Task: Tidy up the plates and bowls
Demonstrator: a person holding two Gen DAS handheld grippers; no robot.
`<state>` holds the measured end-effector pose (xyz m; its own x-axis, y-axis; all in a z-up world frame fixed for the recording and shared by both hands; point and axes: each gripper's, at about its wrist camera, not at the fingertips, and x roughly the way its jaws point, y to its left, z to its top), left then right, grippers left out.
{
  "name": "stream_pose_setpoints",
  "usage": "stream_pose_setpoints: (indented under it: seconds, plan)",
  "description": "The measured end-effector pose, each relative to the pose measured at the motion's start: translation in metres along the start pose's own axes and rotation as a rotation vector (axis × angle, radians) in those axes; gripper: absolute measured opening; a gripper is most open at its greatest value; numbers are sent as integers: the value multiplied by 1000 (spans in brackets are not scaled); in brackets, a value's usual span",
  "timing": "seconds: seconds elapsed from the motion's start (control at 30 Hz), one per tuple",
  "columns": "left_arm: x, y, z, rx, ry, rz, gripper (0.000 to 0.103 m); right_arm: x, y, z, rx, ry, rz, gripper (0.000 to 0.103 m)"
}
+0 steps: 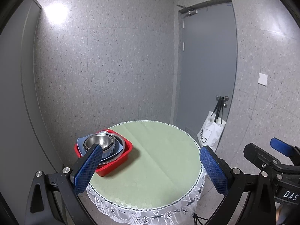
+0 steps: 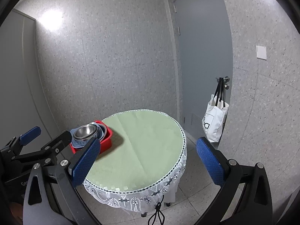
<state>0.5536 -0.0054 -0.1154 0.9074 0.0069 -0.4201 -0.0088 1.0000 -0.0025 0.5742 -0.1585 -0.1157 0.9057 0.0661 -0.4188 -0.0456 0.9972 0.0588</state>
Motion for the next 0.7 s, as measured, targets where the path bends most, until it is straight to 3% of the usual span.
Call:
stream_pose_setpoints:
  seconds: [0.7]
  plan:
    - [65, 23, 21, 1, 44, 9, 102, 51, 15, 11, -3, 30, -3, 103]
